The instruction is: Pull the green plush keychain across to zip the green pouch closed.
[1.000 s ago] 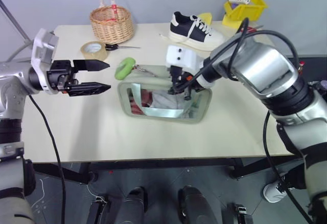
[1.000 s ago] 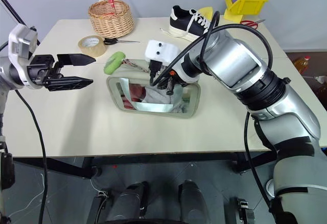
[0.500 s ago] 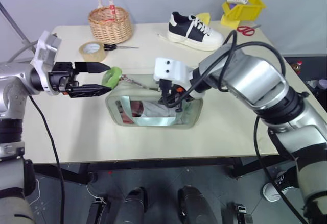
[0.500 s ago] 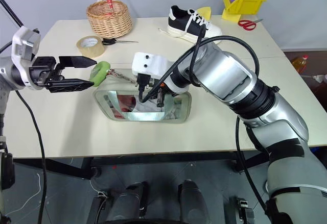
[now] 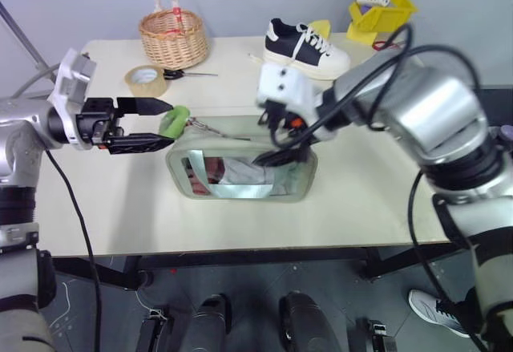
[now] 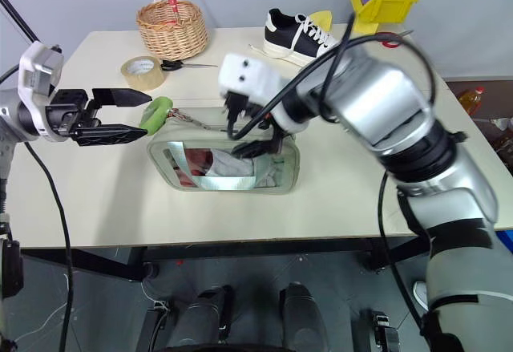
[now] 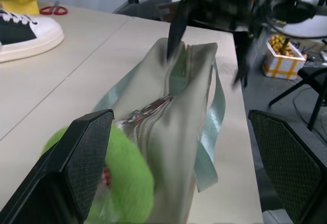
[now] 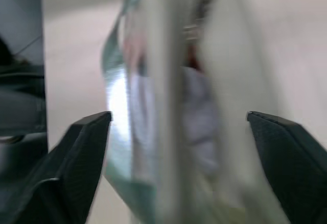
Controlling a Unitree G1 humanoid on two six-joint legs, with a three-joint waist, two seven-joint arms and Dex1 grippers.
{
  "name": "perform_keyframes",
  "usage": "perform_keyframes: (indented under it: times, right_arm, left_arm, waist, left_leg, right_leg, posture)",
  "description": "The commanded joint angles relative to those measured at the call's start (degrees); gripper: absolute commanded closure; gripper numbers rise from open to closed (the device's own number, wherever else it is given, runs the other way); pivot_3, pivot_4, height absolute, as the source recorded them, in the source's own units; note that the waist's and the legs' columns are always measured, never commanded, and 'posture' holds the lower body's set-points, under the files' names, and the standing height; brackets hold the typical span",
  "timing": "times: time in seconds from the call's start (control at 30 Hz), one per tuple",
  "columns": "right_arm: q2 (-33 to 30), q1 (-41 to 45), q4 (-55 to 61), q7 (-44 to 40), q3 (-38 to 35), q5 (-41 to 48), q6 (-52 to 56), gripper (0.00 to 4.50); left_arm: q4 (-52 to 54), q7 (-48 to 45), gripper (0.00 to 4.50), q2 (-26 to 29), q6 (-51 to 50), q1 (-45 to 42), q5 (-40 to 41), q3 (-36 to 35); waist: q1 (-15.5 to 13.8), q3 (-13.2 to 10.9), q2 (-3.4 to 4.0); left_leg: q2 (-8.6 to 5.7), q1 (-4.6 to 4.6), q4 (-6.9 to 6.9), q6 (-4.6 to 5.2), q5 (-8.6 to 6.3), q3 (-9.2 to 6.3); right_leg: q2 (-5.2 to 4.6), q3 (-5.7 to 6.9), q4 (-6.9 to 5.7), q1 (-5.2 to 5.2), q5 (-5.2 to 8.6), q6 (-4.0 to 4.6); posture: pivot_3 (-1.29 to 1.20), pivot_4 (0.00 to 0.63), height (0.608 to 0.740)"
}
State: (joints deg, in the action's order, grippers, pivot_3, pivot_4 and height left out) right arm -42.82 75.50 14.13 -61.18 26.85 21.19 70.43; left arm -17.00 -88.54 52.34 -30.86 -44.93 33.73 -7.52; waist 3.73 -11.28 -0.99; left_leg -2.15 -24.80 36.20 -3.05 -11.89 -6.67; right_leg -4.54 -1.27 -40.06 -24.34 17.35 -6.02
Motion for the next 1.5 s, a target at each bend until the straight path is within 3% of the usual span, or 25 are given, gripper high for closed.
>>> perform_keyframes:
  times: [0.03,0.27,0.57,0.7,0.9,1.2,1.5]
  right_arm:
    - [-4.41,0.18,2.82,-1.69,-4.02,1.27,-0.42,0.13]
    - [-9.69,-7.77,6.43,-1.33,-6.94,0.78,-4.31,0.13]
    - [-10.08,-14.75,9.87,0.97,-10.25,1.41,-6.15,0.13]
    - [-10.92,-18.49,10.52,2.41,-8.95,-0.95,-8.23,1.39]
    - [-9.53,-19.05,9.89,4.08,-9.34,-0.85,-7.66,4.48]
    - [-8.57,-18.68,9.41,5.89,-9.07,-0.24,-4.54,4.48]
    - [-8.44,-18.15,9.47,6.36,-9.09,-0.10,-4.15,4.48]
  left_arm:
    - [-0.50,-0.39,0.00,0.54,1.15,-1.80,-0.52,-0.43]
    - [-2.48,-0.67,0.00,0.15,2.01,-2.35,-1.61,-0.04]
    - [-2.84,-0.61,0.00,0.48,2.26,-1.71,-2.56,-0.34]
    - [-2.85,-0.38,0.00,0.94,2.22,-1.06,-2.99,-0.58]
    - [-6.84,2.46,0.00,0.92,3.51,-1.54,-5.45,-1.06]
    - [-15.88,7.76,0.00,-1.24,6.57,-3.84,-9.58,-0.39]
    - [-26.47,11.27,0.00,-6.04,2.07,-10.50,-10.88,0.54]
  waist:
    - [-0.04,0.00,0.00]
    - [0.21,0.00,0.00]
    - [0.09,0.00,0.00]
    - [0.04,0.01,-0.01]
    - [0.16,0.00,-0.01]
    - [0.09,0.01,-0.01]
    - [0.17,0.02,-0.02]
  left_leg:
    - [0.00,0.00,0.00,0.00,0.00,0.00]
    - [-0.01,0.00,-0.02,0.00,0.00,0.04]
    - [0.02,0.00,-0.01,0.00,0.00,0.03]
    - [0.02,0.00,-0.01,0.00,0.00,0.02]
    - [0.02,0.00,-0.01,0.00,0.00,0.03]
    - [0.01,0.00,0.01,0.00,0.00,0.02]
    - [-0.03,0.00,0.02,0.00,0.00,0.03]
  right_leg:
    - [0.00,0.00,0.00,0.00,0.00,0.00]
    - [0.03,-0.01,0.00,-0.01,0.00,0.00]
    - [0.01,-0.02,-0.01,-0.01,0.00,0.00]
    - [0.00,-0.02,0.00,0.00,0.00,0.00]
    - [0.02,-0.02,-0.01,0.00,0.00,0.00]
    - [0.01,-0.02,-0.01,0.00,0.00,0.00]
    - [0.02,-0.01,-0.02,0.00,0.00,0.00]
  posture:
    - [0.00,0.150,0.695]
    - [0.00,0.150,0.695]
    - [0.00,0.150,0.695]
    - [0.00,0.150,0.695]
    - [0.00,0.150,0.695]
    - [0.00,0.150,0.695]
    - [0.00,0.150,0.695]
